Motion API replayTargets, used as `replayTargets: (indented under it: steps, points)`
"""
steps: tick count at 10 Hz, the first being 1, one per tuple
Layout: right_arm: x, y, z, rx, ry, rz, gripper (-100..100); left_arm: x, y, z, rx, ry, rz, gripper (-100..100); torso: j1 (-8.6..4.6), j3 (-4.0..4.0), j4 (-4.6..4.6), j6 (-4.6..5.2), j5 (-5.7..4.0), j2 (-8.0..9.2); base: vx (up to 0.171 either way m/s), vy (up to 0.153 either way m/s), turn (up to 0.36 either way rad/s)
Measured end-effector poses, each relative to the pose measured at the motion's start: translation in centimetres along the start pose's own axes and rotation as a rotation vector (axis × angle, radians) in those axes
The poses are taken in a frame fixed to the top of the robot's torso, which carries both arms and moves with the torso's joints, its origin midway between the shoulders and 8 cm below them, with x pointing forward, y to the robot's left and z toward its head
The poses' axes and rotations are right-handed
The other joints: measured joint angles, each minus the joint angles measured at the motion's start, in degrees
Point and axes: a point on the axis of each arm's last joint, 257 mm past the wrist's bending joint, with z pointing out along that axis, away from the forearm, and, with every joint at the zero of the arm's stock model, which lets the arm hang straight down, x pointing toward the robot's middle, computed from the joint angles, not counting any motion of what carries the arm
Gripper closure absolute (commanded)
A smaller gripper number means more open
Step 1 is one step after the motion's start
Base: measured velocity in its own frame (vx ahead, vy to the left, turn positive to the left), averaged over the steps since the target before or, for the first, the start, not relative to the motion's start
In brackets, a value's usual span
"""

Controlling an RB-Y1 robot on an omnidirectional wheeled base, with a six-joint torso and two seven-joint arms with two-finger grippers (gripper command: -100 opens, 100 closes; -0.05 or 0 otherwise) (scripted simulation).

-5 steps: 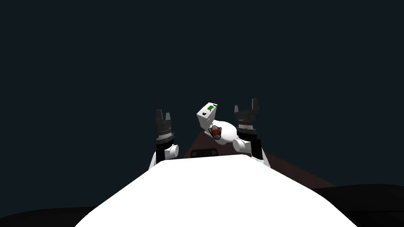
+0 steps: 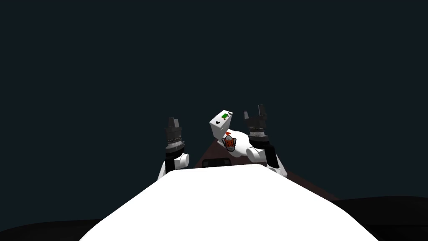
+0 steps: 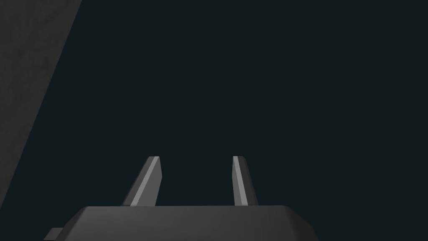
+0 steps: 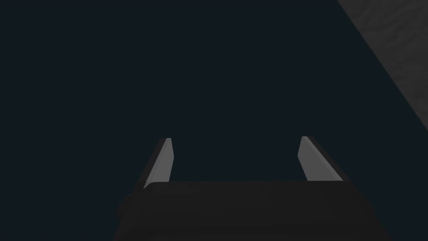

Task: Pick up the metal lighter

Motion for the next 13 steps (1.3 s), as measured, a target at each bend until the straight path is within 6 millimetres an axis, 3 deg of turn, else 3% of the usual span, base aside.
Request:
replayTargets:
  steps: [7, 13]
  points:
    - [5.5, -2.2, -0.2, 0.083, 0.194, 0.026, -100, 0.0, 0.0, 0.0, 0.000, 0.000, 0.000, 0, 0.07, 0.05, 0.02, 0.00, 0.01, 0.09, 0.075, -0.075, 0.169]
    - [10.3, -4.5, -2.0, 0.183, 0.366, 0.038, -100, 0.0, 0.0, 0.0, 0.000, 0.000, 0.000, 0, 0.03, -0.01, -0.01, 0.02, 0.00, -0.01, 0.074, -0.080, 0.186]
